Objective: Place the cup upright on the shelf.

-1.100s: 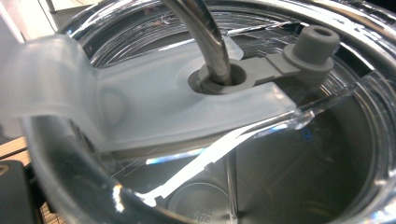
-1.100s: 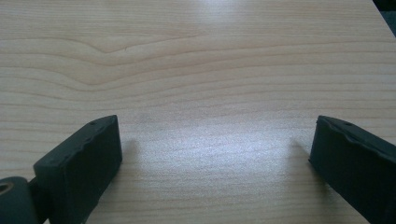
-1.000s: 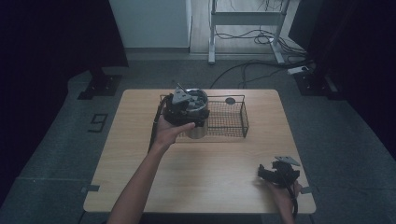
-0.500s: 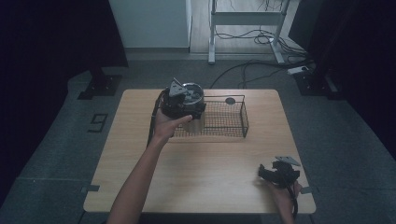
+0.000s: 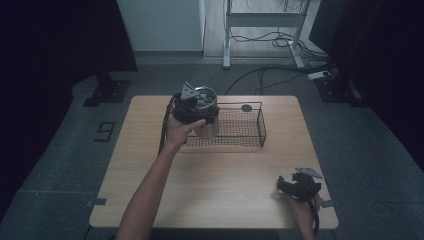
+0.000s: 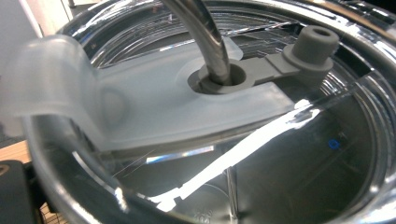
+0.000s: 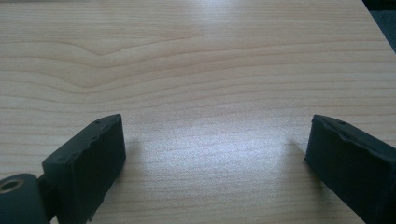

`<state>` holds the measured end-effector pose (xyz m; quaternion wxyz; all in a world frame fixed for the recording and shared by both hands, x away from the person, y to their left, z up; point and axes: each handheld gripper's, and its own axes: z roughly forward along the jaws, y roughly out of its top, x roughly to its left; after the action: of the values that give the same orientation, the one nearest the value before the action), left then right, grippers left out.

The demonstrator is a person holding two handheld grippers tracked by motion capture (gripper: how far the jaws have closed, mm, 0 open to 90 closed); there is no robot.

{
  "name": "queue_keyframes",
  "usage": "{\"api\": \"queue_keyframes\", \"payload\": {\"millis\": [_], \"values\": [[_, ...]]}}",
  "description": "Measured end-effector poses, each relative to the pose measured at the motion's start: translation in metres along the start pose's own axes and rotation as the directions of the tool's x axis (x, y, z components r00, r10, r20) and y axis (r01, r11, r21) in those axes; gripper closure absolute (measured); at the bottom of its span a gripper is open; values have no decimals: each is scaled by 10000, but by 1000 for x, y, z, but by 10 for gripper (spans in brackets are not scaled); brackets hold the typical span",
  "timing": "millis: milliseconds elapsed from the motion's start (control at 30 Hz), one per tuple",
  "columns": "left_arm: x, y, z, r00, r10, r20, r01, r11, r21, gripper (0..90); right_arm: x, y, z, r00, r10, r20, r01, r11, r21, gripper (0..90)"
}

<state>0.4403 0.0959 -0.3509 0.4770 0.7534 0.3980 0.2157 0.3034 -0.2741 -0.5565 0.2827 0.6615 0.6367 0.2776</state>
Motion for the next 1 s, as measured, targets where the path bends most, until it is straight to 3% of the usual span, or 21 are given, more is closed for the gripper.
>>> {"api": "queue_keyframes", "payload": {"millis": [333, 600, 833, 1000], "values": [[11, 6, 7, 9993, -147, -344, 145, 9999, -65, 41, 0, 0, 0, 10000, 21, 19, -21, 10000, -7, 49], [11, 10, 14, 9989, -65, -457, 54, 9997, -228, 41, 0, 0, 0, 10000, 39, 23, -39, 10000, -1, 50], [10, 16, 25, 9985, 107, -545, -112, 9999, -90, 42, 0, 0, 0, 10000, 40, 20, -40, 10000, 2, 50], [10, 16, 36, 9988, 7, -482, -8, 10000, -16, 41, 0, 0, 0, 10000, 35, 14, -35, 10000, 4, 50]]}}
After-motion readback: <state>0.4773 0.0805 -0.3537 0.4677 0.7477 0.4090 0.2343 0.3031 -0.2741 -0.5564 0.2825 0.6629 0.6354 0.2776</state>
